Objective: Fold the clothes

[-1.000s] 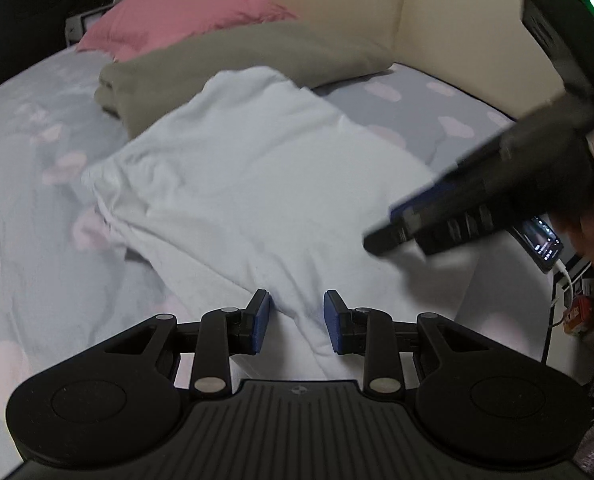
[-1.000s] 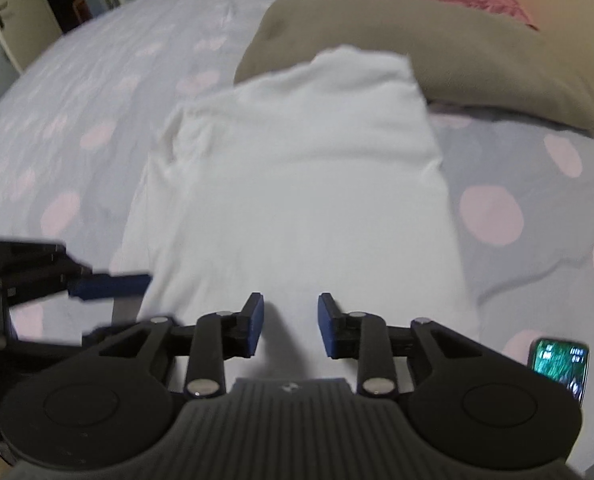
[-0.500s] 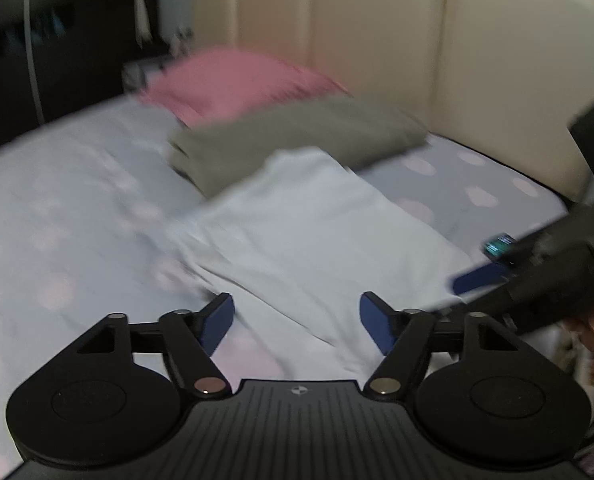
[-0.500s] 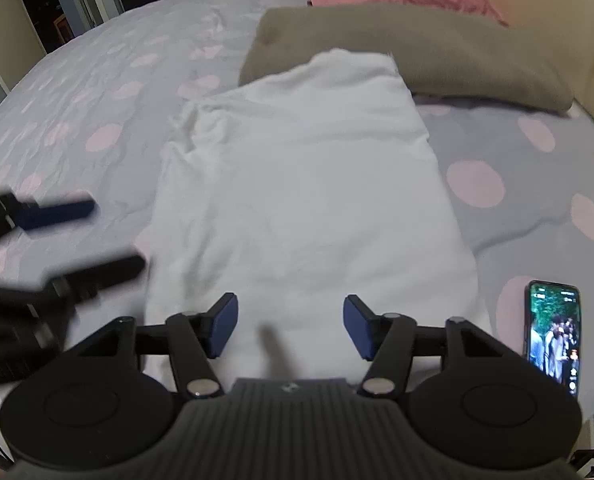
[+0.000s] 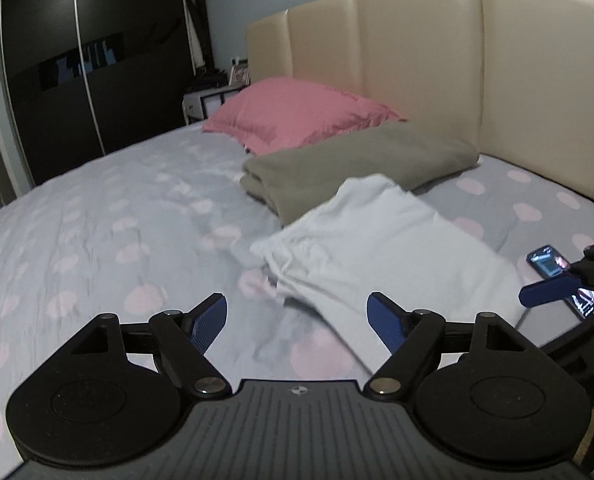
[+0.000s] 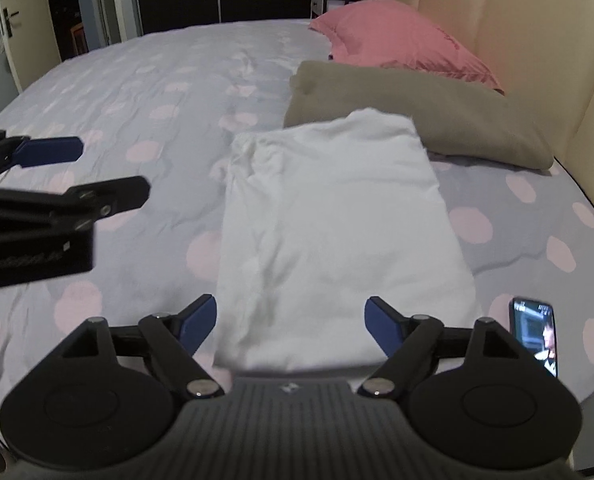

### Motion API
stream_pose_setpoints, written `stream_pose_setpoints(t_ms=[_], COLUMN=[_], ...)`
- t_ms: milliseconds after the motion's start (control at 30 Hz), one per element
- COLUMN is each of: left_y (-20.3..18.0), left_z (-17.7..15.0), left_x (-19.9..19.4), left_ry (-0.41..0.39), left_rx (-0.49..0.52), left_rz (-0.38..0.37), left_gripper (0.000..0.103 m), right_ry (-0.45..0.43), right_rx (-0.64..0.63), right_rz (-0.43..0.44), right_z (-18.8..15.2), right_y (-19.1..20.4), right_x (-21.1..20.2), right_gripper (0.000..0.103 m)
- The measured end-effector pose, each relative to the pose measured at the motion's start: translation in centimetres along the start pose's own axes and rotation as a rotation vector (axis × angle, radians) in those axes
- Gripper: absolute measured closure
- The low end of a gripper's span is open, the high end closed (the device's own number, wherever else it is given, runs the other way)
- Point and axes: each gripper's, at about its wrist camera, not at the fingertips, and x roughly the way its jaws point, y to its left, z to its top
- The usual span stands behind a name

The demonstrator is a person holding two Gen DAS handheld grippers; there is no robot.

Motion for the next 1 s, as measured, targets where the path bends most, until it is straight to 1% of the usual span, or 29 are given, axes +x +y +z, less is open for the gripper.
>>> stream_pose_setpoints(t_ms=[67,167,267,433,633,1000], left_y=[0.1,0.0,-0.1,0.0,0.0,0.8], left_z=[-0.9,-1.8,-2.2,-2.5,-2.9,-3.0], left_x=[0.5,1.3,1.7,1.9,2.4,2.4], left_ry=[0.038,0.089,0.118,0.143,0.181,0.184], left_rx=[-0.011,-0.018,-0.018,-0.010,-0.019,-0.027], left_rz=[-0.009,-0.014,0.020,0.039,0.024,0.038], left_gripper=[0.026,0.026,0.026,0.026,0.026,0.026], right_ry=[0.015,0.031,0.035,0.041,0.052,0.066], right_rx=[-0.002,-0.016,-0.011,-0.008,-0.017,-0.045], right_rz=[0.011,-0.004,-0.014,-0.012,-0.001,0.013], right_z=[-0.6,-0.9,-0.9,-0.9,-1.0,-0.2], right_y=[0.3,0.4,0.3,0.3,0.5,1.7], right_x=[0.3,0.9,1.3,1.5,1.7,2.9], right_gripper=[0.020,0.020,0.020,0.020,0.020,0.020])
